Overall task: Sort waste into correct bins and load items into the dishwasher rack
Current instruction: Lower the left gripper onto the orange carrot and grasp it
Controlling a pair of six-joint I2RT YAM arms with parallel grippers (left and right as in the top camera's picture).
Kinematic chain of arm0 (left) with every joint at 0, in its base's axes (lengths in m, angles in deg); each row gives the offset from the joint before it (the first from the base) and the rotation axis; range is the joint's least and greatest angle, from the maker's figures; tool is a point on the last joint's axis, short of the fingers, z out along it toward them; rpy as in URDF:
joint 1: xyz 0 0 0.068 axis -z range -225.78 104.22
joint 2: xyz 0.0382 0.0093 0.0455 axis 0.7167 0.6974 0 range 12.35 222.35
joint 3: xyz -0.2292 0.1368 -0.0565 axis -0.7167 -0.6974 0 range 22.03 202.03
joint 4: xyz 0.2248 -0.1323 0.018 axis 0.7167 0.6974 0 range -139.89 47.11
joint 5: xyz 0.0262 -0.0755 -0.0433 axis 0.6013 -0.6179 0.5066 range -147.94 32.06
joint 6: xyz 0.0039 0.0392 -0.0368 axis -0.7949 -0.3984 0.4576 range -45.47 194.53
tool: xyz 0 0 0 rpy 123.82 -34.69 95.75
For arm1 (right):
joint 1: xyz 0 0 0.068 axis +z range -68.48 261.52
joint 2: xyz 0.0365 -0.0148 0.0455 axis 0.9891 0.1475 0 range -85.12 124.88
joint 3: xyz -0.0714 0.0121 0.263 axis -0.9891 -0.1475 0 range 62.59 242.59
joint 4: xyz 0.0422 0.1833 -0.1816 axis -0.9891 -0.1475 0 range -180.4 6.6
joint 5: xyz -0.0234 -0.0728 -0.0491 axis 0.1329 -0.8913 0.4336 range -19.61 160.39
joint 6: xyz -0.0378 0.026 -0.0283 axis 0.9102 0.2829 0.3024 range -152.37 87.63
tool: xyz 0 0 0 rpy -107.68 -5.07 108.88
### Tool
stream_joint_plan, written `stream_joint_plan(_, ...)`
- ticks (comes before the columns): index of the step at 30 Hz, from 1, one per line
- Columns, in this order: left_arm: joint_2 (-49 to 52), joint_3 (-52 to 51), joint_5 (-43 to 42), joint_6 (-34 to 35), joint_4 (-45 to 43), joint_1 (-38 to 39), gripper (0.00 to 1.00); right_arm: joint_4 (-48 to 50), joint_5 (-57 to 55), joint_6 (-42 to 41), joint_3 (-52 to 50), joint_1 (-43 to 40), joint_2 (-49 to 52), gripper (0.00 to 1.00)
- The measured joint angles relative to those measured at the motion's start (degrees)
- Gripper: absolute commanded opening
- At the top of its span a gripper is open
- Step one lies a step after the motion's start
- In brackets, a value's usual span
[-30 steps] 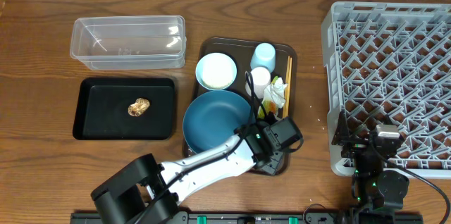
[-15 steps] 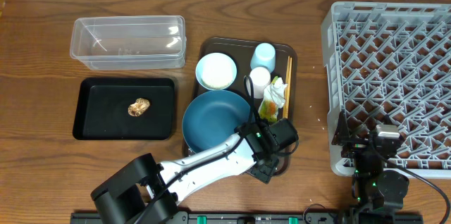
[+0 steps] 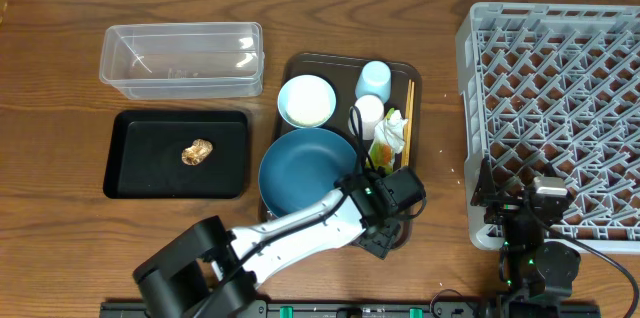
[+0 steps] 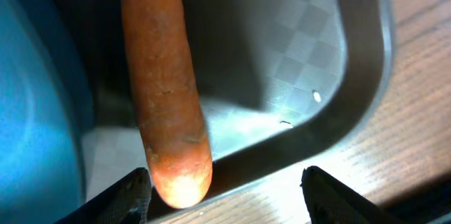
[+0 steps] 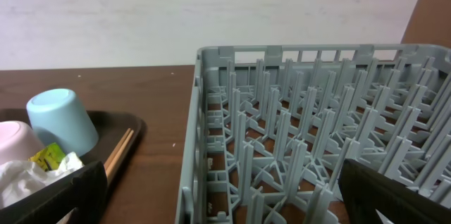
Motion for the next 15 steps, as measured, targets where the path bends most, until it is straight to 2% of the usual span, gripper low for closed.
stream_joint_plan(5,2.4,0.0,0.0,5.1,-0.7,-0.3,0.73,0.0,0.0,0.0,0.0,0.0,0.0,0.99)
stream_joint_plan(15,2.4,0.1,-0.2,8.5,-2.1,-1.2,0.73,0.0,0.0,0.0,0.0,0.0,0.0,0.99)
